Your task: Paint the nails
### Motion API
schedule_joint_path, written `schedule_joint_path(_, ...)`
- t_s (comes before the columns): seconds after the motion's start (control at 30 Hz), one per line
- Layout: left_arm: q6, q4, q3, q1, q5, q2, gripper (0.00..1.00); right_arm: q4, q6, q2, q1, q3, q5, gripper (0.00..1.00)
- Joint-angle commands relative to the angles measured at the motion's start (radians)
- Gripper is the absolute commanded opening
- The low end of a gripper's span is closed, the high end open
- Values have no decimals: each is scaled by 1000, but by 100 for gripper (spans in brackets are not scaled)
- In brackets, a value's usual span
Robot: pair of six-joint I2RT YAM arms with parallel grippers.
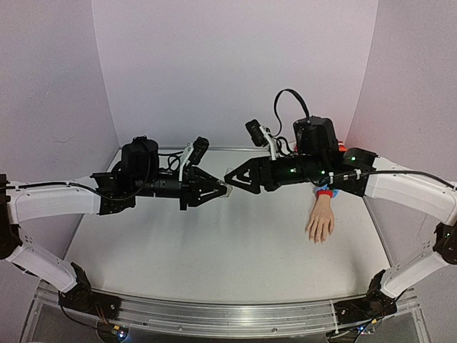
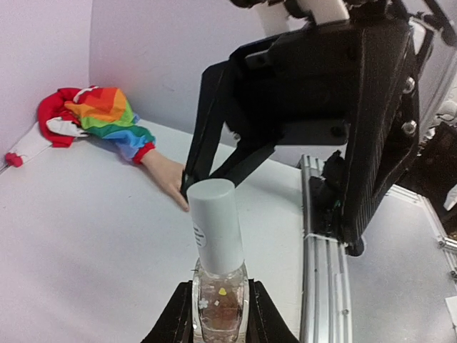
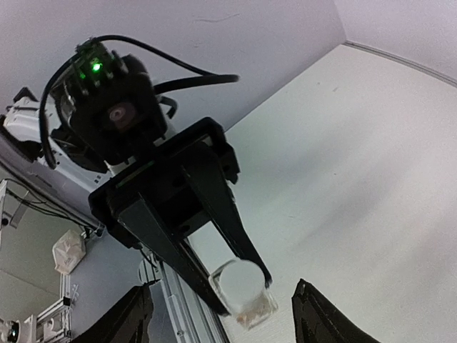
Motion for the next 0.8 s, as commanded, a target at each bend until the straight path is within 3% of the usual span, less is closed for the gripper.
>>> schedule_joint_path(0.0, 134, -87, 46, -16, -152, -54, 0, -120, 66, 6, -5, 84, 106, 68)
schedule_joint_path(0.3, 170, -122, 45, -27, -183, -67, 0, -310, 50, 146, -6, 265, 47, 57)
schedule_joint_path(0.57, 183, -137, 51, -32, -182, -59, 0, -333, 42, 223, -6, 335, -8, 48)
schedule_joint_path(0.77, 190, -149, 48, -33, -186, -57, 0, -342, 37, 249, -9, 356, -64, 33)
